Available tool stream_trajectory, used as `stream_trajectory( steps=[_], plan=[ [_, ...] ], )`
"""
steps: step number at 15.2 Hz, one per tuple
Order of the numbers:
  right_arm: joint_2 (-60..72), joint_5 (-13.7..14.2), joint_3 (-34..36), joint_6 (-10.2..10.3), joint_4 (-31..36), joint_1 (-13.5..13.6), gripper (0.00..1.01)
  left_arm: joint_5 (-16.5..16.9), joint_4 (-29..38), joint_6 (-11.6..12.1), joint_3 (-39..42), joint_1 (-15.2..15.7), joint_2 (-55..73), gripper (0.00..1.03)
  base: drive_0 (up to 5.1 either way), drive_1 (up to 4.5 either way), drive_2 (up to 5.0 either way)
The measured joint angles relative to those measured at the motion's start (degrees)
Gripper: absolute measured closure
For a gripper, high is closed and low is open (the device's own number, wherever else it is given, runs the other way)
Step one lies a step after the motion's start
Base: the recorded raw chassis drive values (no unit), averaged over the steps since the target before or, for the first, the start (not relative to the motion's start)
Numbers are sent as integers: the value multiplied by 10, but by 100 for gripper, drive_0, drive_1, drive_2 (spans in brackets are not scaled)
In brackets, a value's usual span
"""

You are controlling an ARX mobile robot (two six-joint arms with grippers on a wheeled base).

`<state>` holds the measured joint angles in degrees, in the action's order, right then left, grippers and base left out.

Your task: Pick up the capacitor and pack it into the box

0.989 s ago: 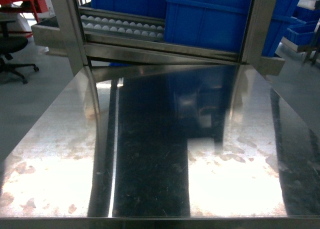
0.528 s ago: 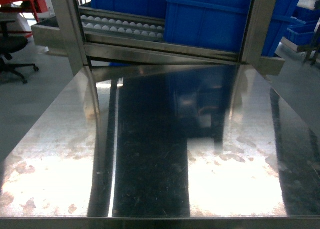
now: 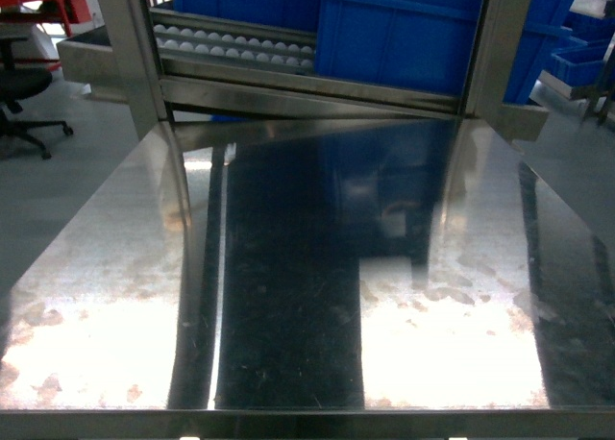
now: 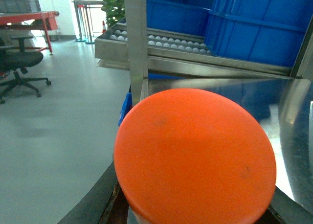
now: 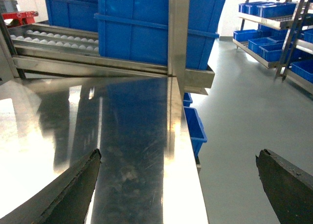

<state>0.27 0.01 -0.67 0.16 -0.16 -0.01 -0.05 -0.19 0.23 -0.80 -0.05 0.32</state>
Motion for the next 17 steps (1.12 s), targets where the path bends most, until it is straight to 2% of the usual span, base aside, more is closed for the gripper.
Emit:
stream_trajectory(
  steps=[17],
  plan=[
    [0, 0, 0, 0, -1, 0, 3, 1, -2, 0, 0, 0, 0, 58, 0, 0, 0]
  ],
)
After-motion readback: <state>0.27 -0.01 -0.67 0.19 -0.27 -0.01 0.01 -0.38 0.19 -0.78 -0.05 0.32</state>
